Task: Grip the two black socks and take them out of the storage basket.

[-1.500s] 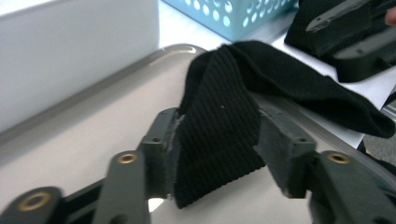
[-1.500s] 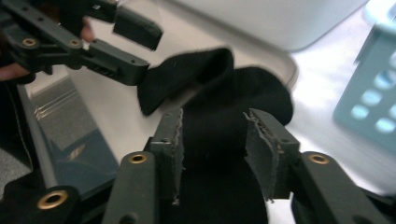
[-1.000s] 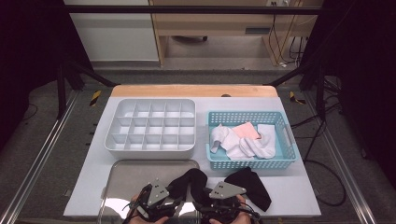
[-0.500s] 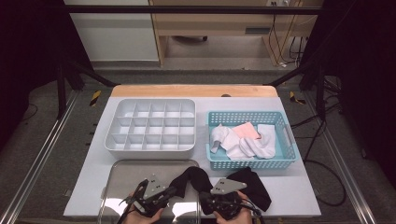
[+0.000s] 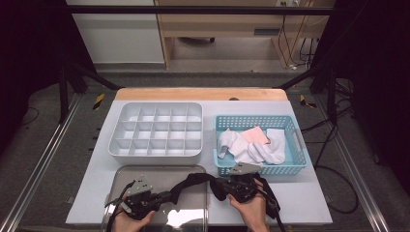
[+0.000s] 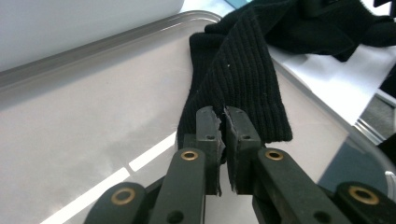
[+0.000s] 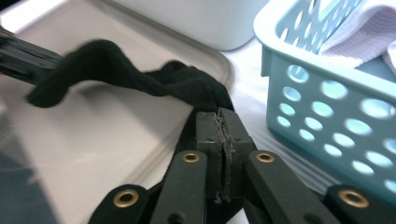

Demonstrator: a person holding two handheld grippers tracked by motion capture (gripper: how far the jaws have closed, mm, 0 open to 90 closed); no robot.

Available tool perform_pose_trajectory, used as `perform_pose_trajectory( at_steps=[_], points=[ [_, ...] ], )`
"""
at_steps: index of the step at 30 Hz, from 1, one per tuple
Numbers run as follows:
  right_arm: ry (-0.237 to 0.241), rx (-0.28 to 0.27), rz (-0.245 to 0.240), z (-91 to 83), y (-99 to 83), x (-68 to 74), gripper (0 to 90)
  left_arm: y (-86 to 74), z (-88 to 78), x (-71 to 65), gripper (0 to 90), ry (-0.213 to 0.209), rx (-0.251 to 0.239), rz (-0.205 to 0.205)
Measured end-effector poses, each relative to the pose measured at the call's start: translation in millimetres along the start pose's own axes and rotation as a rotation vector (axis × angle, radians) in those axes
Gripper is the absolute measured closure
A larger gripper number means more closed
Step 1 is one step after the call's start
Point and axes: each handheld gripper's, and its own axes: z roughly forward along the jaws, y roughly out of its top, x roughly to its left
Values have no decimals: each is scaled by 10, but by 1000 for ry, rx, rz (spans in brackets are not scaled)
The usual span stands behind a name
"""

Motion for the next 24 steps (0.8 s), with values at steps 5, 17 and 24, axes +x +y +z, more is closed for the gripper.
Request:
perform_pose_trajectory(
  at_steps=[5, 17, 24],
  points=[
    [-44, 5, -39, 102, -36, 37, 848, -17, 48, -13, 729, 31, -15, 23],
    [-8, -8, -37, 65, -47, 78, 887, -3, 231, -376, 448, 117, -32, 143],
    [7, -7, -34, 29, -53, 86, 893, 3, 283, -408, 824, 176, 4, 178]
  ],
)
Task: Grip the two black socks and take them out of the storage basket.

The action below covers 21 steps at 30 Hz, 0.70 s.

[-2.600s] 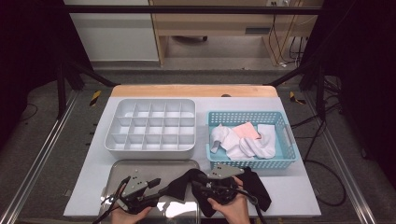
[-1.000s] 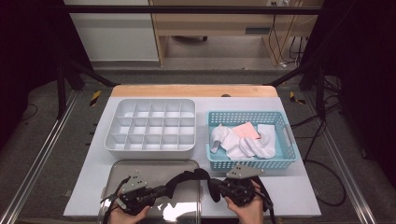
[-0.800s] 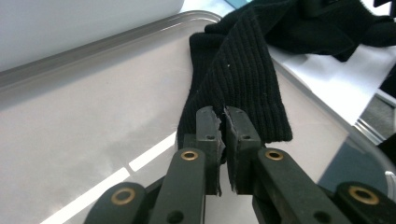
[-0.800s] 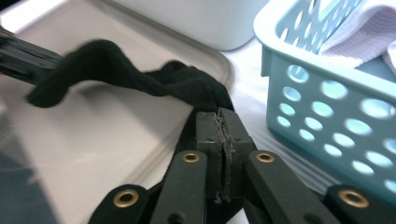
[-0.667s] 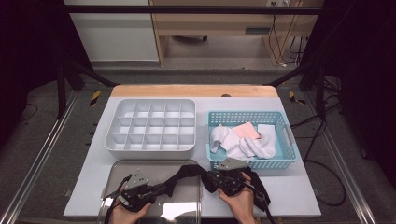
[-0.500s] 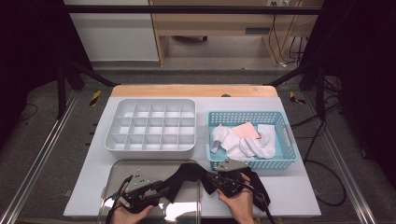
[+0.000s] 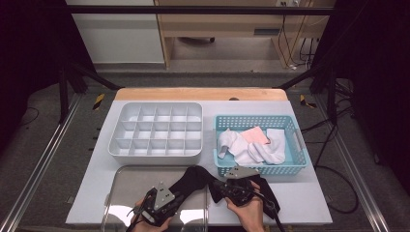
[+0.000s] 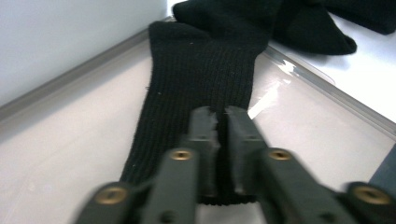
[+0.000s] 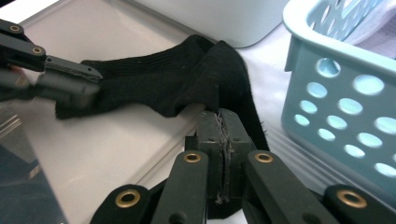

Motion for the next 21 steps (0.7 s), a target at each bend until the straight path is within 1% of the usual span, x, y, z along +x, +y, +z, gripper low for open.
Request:
perform_pose_trajectory(
  at_steps=[1, 3, 4, 6, 7, 8, 9, 10, 11, 12, 13, 16, 17, 19, 20, 21],
  points=[
    [3, -1, -3, -12, -1, 2, 893, 4, -23, 19, 847, -6, -6, -6],
    [9, -1, -3, -52, -8, 10, 894, 13, -87, 48, 859, -12, -29, -16],
    [19, -4, -2, -85, -17, 12, 894, 16, -123, 58, 863, -15, -40, -18],
    [36, -4, 3, -157, -41, 22, 895, 12, -215, 82, 865, -38, -63, -27],
    [53, 0, 2, -198, -54, 25, 895, 10, -243, 87, 867, -42, -72, -29],
    [58, 1, 3, -224, -61, 32, 895, 11, -270, 95, 867, -48, -77, -33],
    [64, 1, -2, -249, -69, 32, 894, 17, -304, 109, 867, -64, -84, -45],
    [75, 5, 5, -276, -73, 33, 894, 23, -339, 130, 867, -91, -99, -61],
    [85, 7, 7, -297, -73, 25, 894, 34, -385, 162, 867, -127, -109, -87],
    [90, 9, 9, -311, -61, 14, 893, 37, -405, 177, 867, -142, -118, -99],
    [86, 8, 10, -308, -50, 6, 892, 43, -428, 192, 867, -147, -121, -102],
    [61, -7, 16, -235, 12, -28, 880, 47, -442, 218, 867, -140, -125, -111],
    [52, -10, 12, -184, 35, -38, 868, 43, -431, 225, 867, -135, -121, -110],
    [17, -5, -5, -74, 59, -43, 836, 29, -394, 237, 867, -133, -111, -116],
    [15, 6, -5, -33, 59, -41, 811, 24, -375, 241, 867, -129, -107, -117],
    [10, 3, -10, -8, 49, -35, 788, 20, -358, 246, 867, -128, -105, -120]
  ],
)
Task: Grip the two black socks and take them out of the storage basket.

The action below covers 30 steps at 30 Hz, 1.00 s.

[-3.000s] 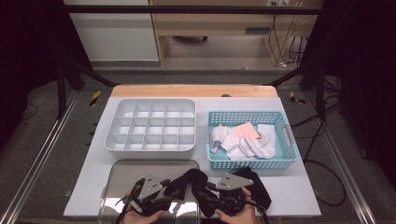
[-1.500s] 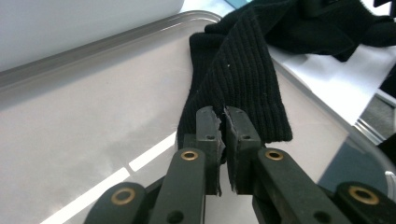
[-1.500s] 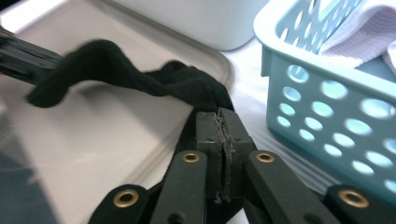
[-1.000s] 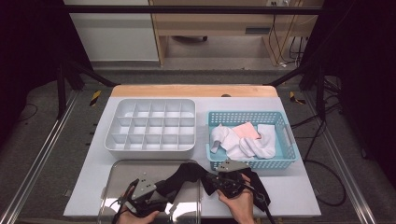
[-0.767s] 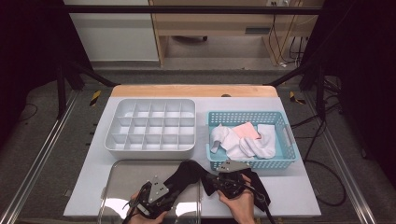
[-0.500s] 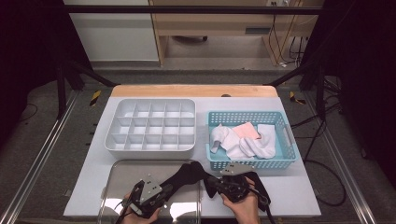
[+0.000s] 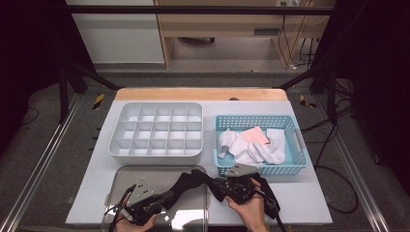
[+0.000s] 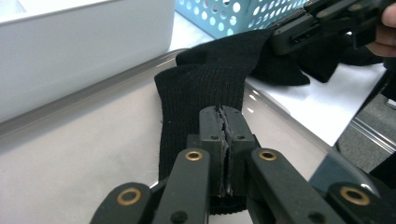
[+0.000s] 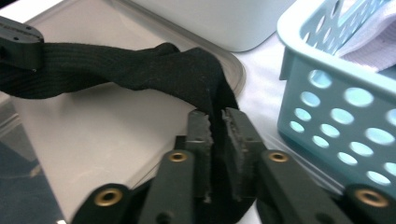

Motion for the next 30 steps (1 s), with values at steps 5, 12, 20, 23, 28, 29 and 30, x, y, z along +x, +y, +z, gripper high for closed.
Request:
perform_pose_trajectory(
  at_steps=[5, 12, 20, 23, 28, 29, 30],
  points=[
    [-4, -63, -10, -95, -75, 29, 670, 14, 19, 1, 868, 4, -12, -10],
    [-9, -79, -28, -66, -230, 145, 585, 31, -22, 10, 868, 5, -43, -24],
    [50, 8, -17, -31, -267, 141, 888, 32, -112, 31, 868, -12, -65, -53],
    [104, -1, -18, -215, -230, 162, 890, 48, -199, 30, 867, -18, -72, -67],
    [234, 6, 24, -466, -196, 188, 889, 112, -201, 89, 866, -24, -10, -115],
    [225, 21, 52, -460, -182, 152, 888, 118, -169, 106, 865, -22, 2, -118],
    [217, 28, 63, -442, -174, 121, 888, 124, -120, 126, 865, -23, 25, -120]
  ],
)
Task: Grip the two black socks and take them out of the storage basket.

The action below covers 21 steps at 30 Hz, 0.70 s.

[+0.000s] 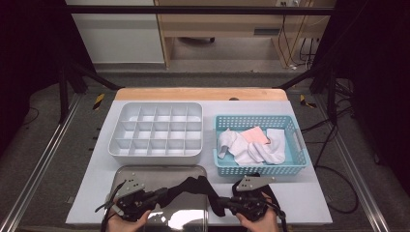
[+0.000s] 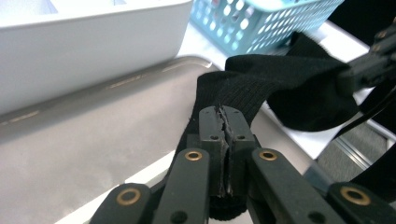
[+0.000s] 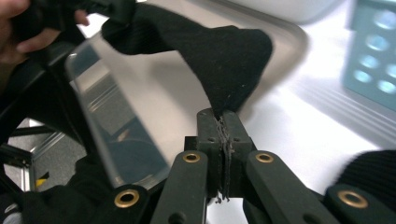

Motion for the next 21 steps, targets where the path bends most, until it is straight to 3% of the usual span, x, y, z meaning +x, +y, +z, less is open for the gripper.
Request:
perform_pose_trajectory(
  at_steps=[4, 5, 8, 12, 14, 21],
  points=[
    [-65, 33, 73, 113, 33, -220, 877, -12, 233, 92, 861, 9, 61, 7],
    [-118, 26, 68, 155, 33, -270, 871, -17, 277, 114, 860, 10, 70, 5],
    [-202, 14, 48, 236, 26, -342, 852, -27, 353, 155, 858, 16, 64, 17],
    [-277, 12, 3, 334, -1, -357, 811, -61, 411, 193, 851, -5, 58, 14],
    [-294, 14, 1, 348, -7, -355, 775, -71, 410, 177, 860, -13, 58, 22],
    [-257, -150, -88, 154, 53, -186, 650, -7, 263, 54, 868, -37, -14, 54]
  ],
)
